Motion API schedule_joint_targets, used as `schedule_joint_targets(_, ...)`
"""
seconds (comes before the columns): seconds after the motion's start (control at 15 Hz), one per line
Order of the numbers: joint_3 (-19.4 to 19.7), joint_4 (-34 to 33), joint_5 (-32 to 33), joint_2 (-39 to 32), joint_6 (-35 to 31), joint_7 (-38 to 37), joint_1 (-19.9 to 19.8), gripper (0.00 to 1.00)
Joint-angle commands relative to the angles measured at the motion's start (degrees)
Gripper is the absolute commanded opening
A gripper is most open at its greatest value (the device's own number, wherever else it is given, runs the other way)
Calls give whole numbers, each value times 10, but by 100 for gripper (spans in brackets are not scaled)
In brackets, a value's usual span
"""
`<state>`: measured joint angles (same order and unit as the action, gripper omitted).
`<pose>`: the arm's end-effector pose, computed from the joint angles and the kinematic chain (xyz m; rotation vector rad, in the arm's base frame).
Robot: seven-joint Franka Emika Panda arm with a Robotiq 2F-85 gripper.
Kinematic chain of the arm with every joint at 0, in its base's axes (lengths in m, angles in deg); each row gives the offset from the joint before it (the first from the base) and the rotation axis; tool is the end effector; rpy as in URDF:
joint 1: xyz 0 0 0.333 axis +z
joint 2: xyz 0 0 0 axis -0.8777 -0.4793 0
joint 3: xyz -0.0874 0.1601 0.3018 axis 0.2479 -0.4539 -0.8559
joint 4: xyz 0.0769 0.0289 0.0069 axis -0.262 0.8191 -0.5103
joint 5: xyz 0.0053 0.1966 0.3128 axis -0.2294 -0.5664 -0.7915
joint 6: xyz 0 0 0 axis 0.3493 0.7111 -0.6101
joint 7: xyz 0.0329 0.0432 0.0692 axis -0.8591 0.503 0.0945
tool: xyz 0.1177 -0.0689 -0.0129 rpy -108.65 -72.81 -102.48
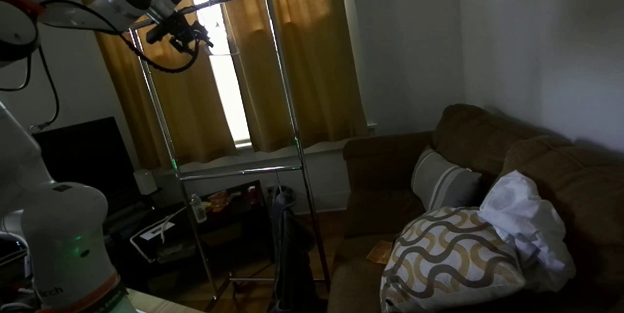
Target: Move the coat hanger to the lower rack
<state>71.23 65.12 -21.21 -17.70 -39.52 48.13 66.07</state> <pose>0.4817 0.1165 0.7898 2.7515 0.2798 1.0604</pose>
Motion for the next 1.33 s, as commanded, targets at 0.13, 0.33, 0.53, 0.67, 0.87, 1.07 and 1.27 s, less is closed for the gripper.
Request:
schedule_joint_targets(0.13, -3, -8, 21, -31, -82, -19, -6, 100)
schedule_joint_targets(0.33, -1, -20, 19, -50, -116, -25, -6, 100)
schedule_joint_targets(0.53, -2, -38, 33, -68, -152, -38, -7, 100)
schedule_joint_targets(0.67, -3, -50, 46, -78, -169, -43, -6, 100)
schedule_joint_targets(0.87, -3, -63, 64, -86, -176, -54, -3, 100)
schedule_joint_targets(1.07, -2, -84, 76, -96, -196, -60, -1, 100)
schedule_joint_targets(1.27, -1, -104, 84, -113, -223, -68, 0, 100)
